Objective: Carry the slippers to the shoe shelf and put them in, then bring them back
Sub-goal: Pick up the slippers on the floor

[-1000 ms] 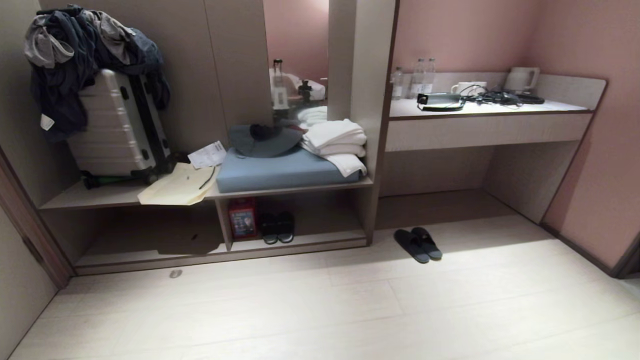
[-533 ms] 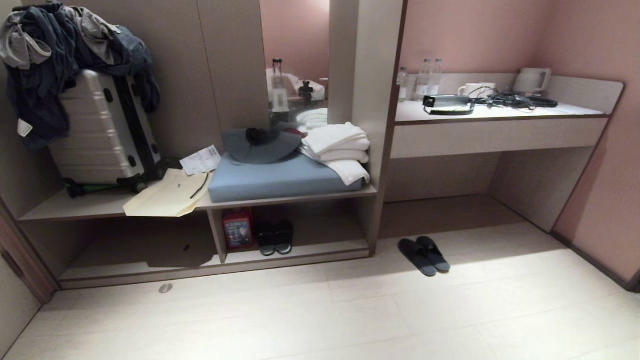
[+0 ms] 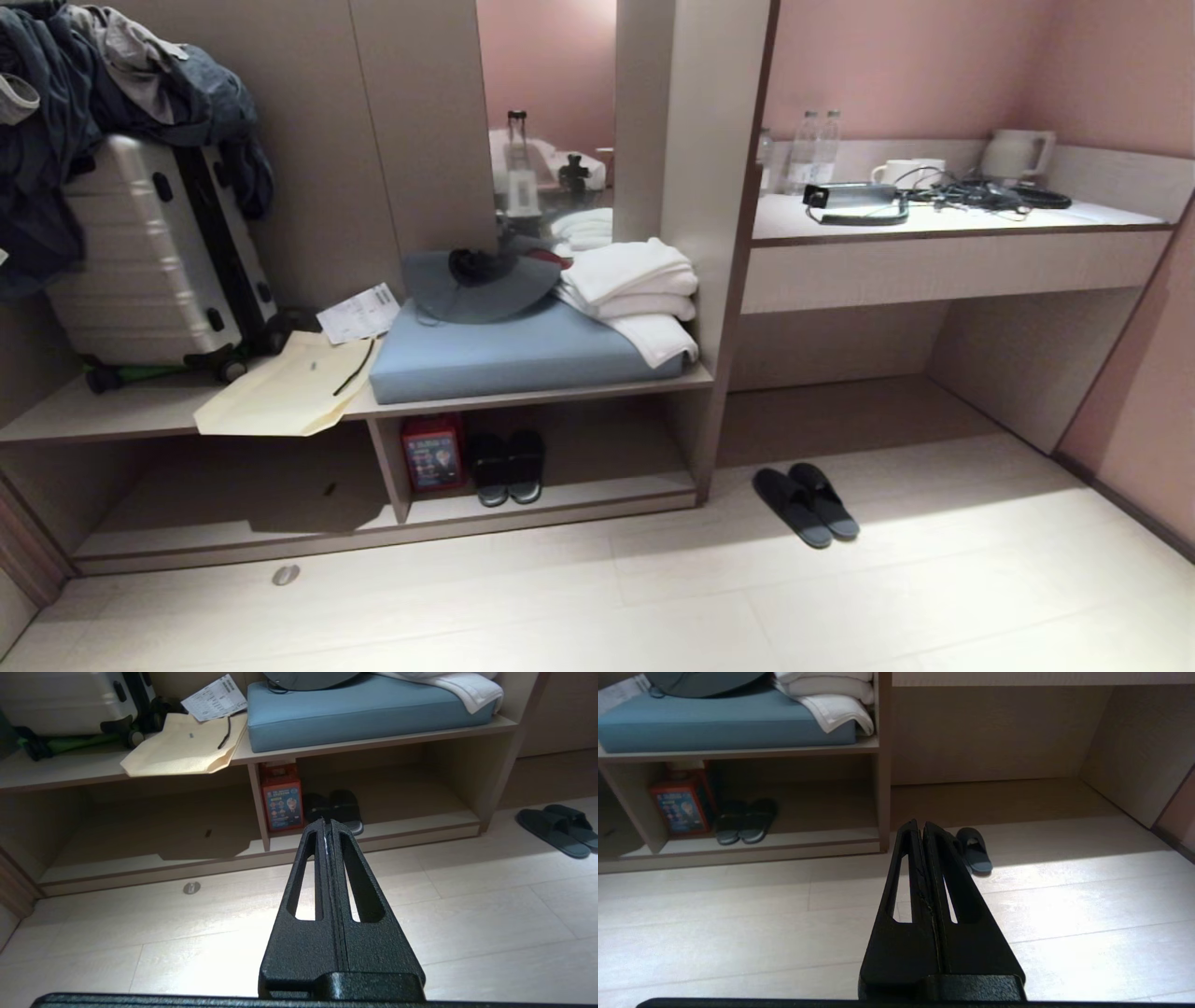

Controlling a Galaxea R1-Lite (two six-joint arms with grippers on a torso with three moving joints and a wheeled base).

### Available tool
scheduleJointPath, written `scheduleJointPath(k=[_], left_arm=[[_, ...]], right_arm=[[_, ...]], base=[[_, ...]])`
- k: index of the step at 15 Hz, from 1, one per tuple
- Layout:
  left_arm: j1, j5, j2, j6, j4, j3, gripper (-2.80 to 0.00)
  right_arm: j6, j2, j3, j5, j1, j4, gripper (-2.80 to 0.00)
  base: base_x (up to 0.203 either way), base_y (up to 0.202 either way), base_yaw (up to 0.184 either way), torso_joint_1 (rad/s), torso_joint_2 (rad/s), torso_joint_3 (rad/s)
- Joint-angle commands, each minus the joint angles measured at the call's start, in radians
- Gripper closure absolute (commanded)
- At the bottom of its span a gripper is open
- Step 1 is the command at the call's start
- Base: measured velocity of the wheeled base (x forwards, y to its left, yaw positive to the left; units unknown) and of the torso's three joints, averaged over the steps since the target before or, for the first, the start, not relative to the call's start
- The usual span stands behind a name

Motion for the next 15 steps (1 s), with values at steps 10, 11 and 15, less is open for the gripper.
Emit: scheduleJointPath(k=[10,11,15], left_arm=[[0.000,0.000,0.000,-0.003,0.002,0.000,0.00],[0.000,0.000,0.000,-0.003,0.002,0.000,0.00],[0.000,0.000,0.000,-0.004,0.002,0.000,0.00]], right_arm=[[-0.001,-0.002,0.000,0.000,0.000,0.000,0.00],[-0.001,-0.002,0.000,0.002,0.000,0.000,0.00],[0.001,-0.002,0.000,0.000,0.000,0.000,0.00]], base=[[0.196,0.000,-0.001,0.002,0.00,0.002],[0.195,0.000,0.000,0.003,0.00,-0.002],[0.196,0.000,0.000,0.003,0.00,0.003]])
